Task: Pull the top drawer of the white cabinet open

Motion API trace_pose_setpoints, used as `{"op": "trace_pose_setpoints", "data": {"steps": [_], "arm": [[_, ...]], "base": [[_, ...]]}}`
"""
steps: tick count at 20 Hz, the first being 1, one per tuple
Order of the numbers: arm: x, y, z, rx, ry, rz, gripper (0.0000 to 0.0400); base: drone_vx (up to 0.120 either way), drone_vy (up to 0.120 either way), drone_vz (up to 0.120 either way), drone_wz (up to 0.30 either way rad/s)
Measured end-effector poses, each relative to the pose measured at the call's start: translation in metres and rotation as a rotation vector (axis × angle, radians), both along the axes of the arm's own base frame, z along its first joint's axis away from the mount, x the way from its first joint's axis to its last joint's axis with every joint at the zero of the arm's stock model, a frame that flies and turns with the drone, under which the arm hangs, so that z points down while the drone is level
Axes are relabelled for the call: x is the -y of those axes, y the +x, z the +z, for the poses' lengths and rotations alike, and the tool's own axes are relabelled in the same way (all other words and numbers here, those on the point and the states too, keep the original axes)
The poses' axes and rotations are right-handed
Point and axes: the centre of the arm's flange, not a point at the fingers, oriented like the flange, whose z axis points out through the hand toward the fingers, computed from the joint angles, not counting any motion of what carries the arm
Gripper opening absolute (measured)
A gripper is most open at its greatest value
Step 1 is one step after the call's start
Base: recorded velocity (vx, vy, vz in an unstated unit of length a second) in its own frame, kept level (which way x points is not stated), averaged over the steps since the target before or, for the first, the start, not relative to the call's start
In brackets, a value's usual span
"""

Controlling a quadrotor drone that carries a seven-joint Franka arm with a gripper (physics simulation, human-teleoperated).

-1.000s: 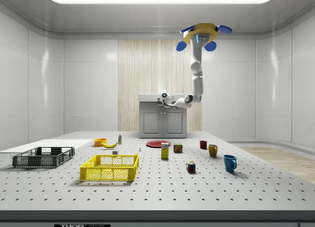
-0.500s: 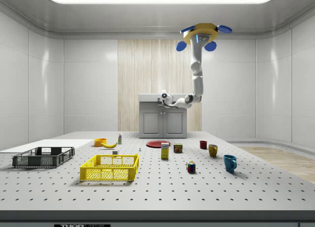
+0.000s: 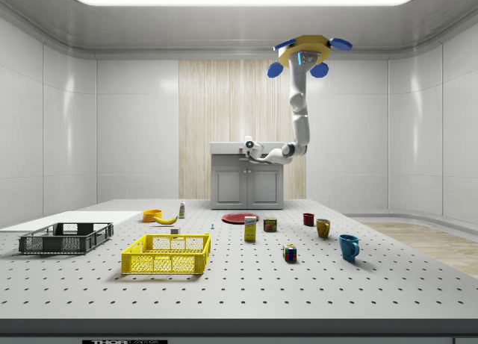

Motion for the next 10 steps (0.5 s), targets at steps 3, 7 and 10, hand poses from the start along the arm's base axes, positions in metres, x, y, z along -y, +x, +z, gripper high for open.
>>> {"op": "trace_pose_setpoints", "data": {"steps": [3,7,10], "arm": [[0.011,-0.001,0.000,0.000,0.000,0.004,0.0113],[0.024,-0.002,-0.001,0.003,0.001,0.005,0.0176],[0.026,-0.002,-0.001,0.004,0.001,0.005,0.0244]], "base": [[0.000,0.000,0.000,0.000],[0.000,0.000,0.000,0.000],[0.000,0.000,0.000,0.000]]}}
